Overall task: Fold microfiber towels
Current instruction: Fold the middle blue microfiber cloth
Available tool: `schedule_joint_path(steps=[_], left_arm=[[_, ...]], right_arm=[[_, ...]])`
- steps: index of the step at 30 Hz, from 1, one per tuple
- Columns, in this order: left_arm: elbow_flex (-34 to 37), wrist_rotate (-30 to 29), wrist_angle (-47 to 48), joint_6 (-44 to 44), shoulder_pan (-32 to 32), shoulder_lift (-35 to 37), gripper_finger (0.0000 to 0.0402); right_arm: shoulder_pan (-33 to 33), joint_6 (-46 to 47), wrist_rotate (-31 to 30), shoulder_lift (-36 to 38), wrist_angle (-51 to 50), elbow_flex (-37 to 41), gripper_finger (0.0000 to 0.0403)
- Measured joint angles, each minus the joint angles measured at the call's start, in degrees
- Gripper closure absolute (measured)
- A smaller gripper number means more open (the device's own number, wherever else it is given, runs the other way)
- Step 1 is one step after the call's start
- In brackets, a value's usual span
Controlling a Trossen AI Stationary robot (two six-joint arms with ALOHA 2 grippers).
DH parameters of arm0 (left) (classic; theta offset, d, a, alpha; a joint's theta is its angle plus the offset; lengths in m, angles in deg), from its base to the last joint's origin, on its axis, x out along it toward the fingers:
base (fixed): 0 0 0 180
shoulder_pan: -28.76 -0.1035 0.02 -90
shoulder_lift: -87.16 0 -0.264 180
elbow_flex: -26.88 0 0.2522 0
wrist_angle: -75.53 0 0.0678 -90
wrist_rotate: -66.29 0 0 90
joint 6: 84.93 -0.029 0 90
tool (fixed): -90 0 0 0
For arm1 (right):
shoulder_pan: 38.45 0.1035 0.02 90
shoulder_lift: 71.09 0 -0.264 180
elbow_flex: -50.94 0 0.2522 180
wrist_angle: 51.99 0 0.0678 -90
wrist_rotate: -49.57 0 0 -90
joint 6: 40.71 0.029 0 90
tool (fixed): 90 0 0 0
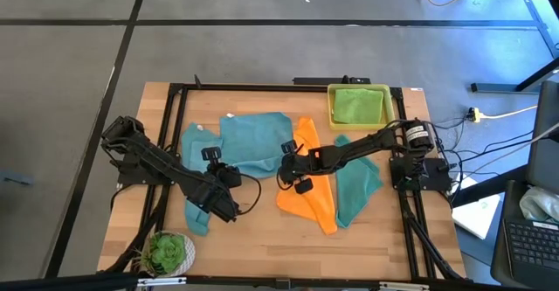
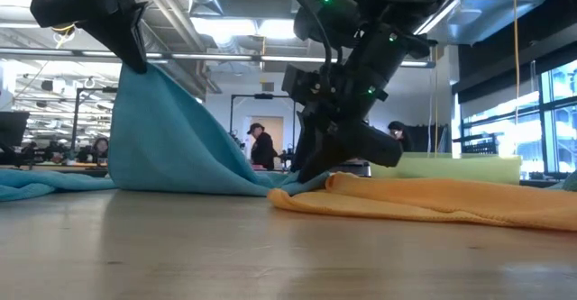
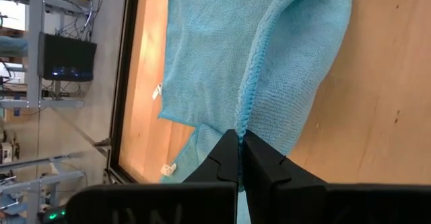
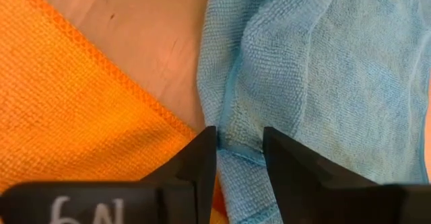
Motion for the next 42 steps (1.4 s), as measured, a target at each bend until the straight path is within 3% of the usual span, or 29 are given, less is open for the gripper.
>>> schedule_joint_path(steps=[4, 10, 26, 32, 42], left_arm=[[0.0, 0.0, 0.0, 0.0, 0.0, 0.0, 0.0402], [0.0, 0.0, 0.0, 0.1, 0.0, 0.0, 0.0402], [0.0, 1.7, 0.0, 0.5, 0.0, 0.0, 0.0402], [0.0, 2.1, 0.0, 1.4, 0.3, 0.0, 0.0402], [0.0, 2.1, 0.0, 1.4, 0.3, 0.0, 0.0401]], right_arm=[[0.2, -0.2, 0.0, 0.0, 0.0, 0.0, 0.0313], [0.2, -0.2, 0.1, 0.0, -0.3, 0.0, 0.0391], [2.8, 0.7, 1.8, -0.1, -3.9, -5.7, 0.0381], [2.6, 6.3, 6.7, -0.1, -6.7, -5.7, 0.0363], [2.6, 7.4, 8.4, -0.1, -8.4, -5.7, 0.0353]])
